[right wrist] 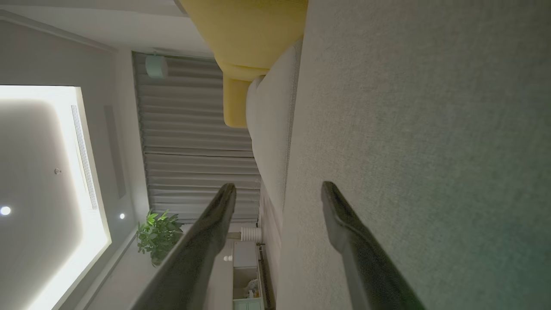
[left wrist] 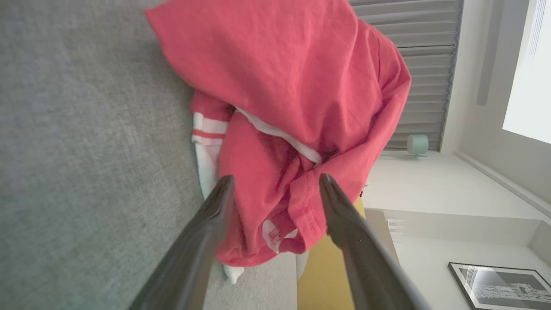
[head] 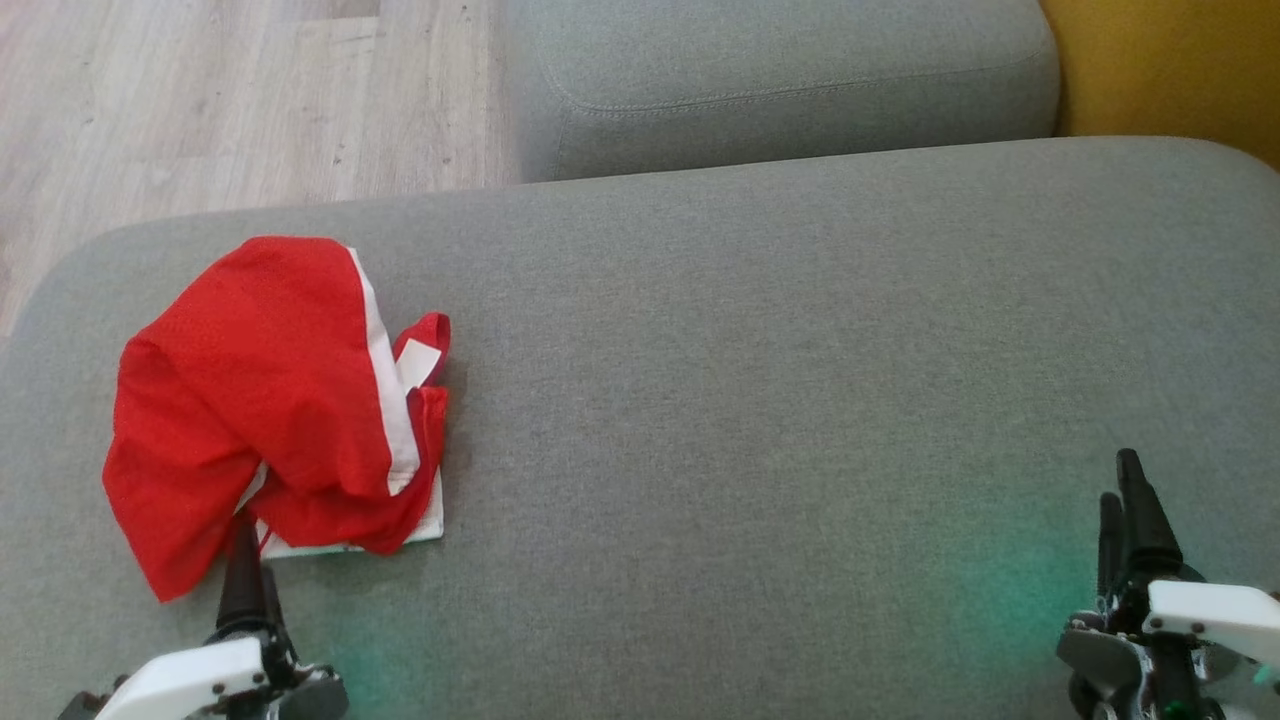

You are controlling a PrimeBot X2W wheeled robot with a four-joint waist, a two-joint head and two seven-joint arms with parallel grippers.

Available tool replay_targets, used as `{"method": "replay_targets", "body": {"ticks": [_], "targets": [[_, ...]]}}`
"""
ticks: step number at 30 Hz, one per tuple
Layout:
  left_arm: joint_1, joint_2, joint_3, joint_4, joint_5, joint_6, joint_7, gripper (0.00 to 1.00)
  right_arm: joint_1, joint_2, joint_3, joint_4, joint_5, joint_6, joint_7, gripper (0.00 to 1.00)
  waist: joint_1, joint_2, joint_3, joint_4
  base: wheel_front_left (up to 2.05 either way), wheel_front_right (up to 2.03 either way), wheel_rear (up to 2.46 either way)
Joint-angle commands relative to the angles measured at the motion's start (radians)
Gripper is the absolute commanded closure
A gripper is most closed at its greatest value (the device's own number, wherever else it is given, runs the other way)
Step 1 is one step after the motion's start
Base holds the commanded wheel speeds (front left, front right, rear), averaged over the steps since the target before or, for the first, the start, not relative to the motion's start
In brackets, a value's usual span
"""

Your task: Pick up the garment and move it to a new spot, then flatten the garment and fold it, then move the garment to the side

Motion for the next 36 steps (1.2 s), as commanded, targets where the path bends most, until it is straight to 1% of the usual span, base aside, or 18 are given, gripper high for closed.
{"method": "replay_targets", "body": {"ticks": [1, 7, 10, 15, 24, 28, 29, 30, 35, 36], "targets": [[-0.039, 0.005, 0.003, -0.043, 0.022, -0.001, -0.01, 0.0, -0.034, -0.005, -0.001, -0.044, -0.028, 0.0, -0.013, 0.0, 0.0, -0.0001, 0.0, 0.001, 0.0, 0.0, 0.0], [-0.045, 0.005, 0.022, -0.057, 0.08, -0.002, -0.028, 0.0, -0.036, -0.005, 0.0, -0.063, -0.125, 0.0, -0.031, 0.0, 0.0, -0.0001, 0.002, 0.003, 0.0, 0.0, 0.0], [-0.052, 0.005, 0.032, -0.072, 0.12, 0.0, -0.036, 0.0, -0.041, -0.006, 0.005, -0.085, -0.192, 0.0, -0.04, 0.0, 0.0, -0.0001, 0.005, 0.002, 0.0, 0.0, 0.0], [-0.06, 0.006, 0.029, -0.109, 0.198, 0.017, -0.051, 0.0, -0.044, -0.006, 0.019, -0.108, -0.296, 0.0, -0.055, 0.0, 0.0, -0.0001, 0.01, -0.001, 0.0, 0.0, 0.0], [-0.066, 0.006, -0.02, -0.174, 0.355, 0.055, -0.078, 0.0, -0.05, -0.006, 0.032, -0.155, -0.487, 0.0, -0.081, 0.0, 0.0, -0.0001, 0.016, -0.006, 0.0, 0.0, 0.0], [-0.071, 0.006, -0.052, -0.197, 0.438, 0.065, -0.09, 0.0, -0.049, -0.007, 0.042, -0.17, -0.571, 0.0, -0.093, 0.0, 0.0, -0.0001, 0.017, -0.007, 0.0, 0.0, 0.0], [-0.074, 0.006, -0.07, -0.206, 0.483, 0.068, -0.096, 0.0, -0.049, -0.007, 0.048, -0.177, -0.607, 0.0, -0.099, 0.0, 0.0, -0.0001, 0.017, -0.007, 0.0, 0.0, 0.0], [-0.076, 0.006, -0.078, -0.21, 0.504, 0.069, -0.099, 0.0, -0.049, -0.007, 0.052, -0.18, -0.626, 0.0, -0.102, 0.0, 0.0, -0.0001, 0.018, -0.008, 0.0, 0.0, 0.0], [-0.084, 0.007, -0.115, -0.221, 0.603, 0.076, -0.114, 0.0, -0.048, -0.007, 0.07, -0.189, -0.721, 0.0, -0.117, 0.0, 0.0, -0.0001, 0.023, -0.009, 0.0, 0.0, 0.0], [-0.084, 0.007, -0.115, -0.221, 0.603, 0.076, -0.114, 0.0, -0.048, -0.007, 0.07, -0.189, -0.721, 0.0, -0.117, 0.0, 0.0, -0.0001, 0.023, -0.009, 0.0, 0.0, 0.0]]}}
